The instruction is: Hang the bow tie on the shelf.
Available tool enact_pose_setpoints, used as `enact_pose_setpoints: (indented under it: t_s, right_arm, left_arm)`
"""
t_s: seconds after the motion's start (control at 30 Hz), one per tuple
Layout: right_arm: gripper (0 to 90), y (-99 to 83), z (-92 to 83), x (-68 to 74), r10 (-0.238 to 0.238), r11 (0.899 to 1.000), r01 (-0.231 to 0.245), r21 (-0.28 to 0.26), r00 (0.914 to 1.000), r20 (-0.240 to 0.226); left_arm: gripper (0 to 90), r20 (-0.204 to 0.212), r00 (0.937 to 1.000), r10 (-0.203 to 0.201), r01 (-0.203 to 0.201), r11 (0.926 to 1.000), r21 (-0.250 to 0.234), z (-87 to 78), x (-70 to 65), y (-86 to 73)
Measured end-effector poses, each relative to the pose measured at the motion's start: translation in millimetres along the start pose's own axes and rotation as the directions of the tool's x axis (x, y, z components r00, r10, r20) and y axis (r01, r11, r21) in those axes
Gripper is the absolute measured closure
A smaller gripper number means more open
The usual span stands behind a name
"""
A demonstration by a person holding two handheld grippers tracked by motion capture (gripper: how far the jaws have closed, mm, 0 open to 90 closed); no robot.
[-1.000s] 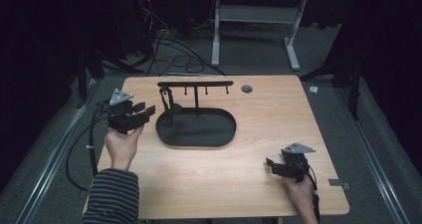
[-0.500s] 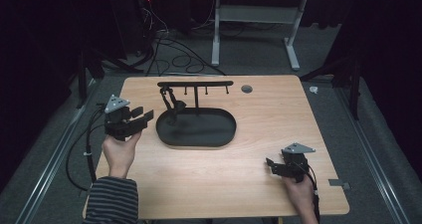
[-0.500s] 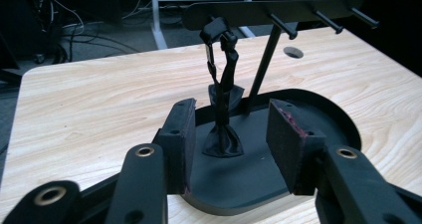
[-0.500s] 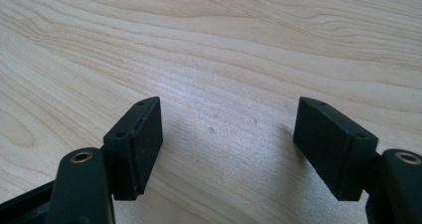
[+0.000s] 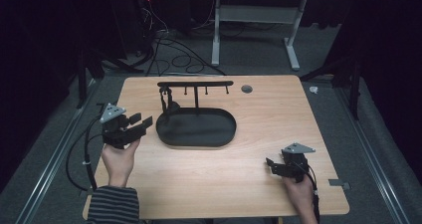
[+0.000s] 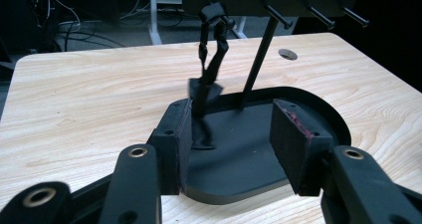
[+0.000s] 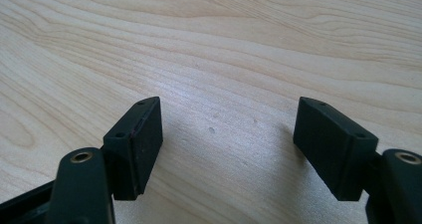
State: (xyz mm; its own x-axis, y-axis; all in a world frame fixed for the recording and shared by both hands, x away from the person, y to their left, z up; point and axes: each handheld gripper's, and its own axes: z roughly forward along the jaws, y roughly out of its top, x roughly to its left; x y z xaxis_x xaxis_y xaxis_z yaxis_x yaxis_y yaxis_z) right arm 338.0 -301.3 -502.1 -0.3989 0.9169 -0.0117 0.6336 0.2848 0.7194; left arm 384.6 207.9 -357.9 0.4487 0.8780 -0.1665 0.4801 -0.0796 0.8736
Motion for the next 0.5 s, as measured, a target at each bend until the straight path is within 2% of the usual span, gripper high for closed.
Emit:
enact_pose_setpoints:
  t_s: [0.1, 0.5]
  right_arm:
    - [28.8, 0.0, 0.0, 0.0, 0.0, 1.0, 0.0, 0.0, 1.0, 0.001]
    - [28.9, -0.1, -0.2, 0.1, 0.005, 1.0, -0.005, 0.0, 1.0, 0.002]
  left_arm:
    - [51.6, 0.0, 1.0, 0.002, -0.002, 1.0, -0.009, -1.3, -2.2, -2.9]
    - [49.8, -0.004, 0.9998, 0.018, -0.018, 0.9998, 0.011, -8.6, -7.7, -16.9]
